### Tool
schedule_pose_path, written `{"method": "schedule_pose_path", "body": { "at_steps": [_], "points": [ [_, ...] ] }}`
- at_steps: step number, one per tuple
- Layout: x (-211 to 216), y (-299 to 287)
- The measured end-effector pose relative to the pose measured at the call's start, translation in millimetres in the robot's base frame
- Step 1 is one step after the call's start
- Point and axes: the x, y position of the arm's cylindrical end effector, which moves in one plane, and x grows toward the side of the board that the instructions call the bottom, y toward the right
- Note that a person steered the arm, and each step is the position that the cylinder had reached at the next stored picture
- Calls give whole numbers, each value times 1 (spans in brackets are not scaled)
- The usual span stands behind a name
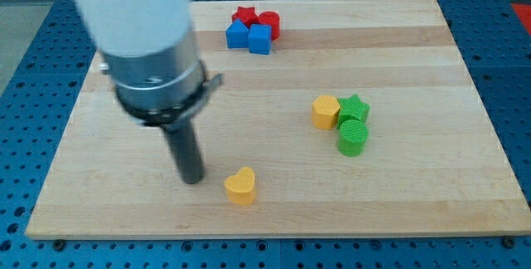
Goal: Slide the yellow heart towards the yellow hexagon
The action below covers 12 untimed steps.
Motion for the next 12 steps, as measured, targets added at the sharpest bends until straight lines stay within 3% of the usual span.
{"method": "schedule_pose_path", "body": {
  "at_steps": [1, 2, 3, 6, 8, 11, 12],
  "points": [
    [22, -30],
    [63, -8],
    [66, 31],
    [22, 109],
    [33, 57],
    [-12, 175],
    [10, 167]
  ]
}}
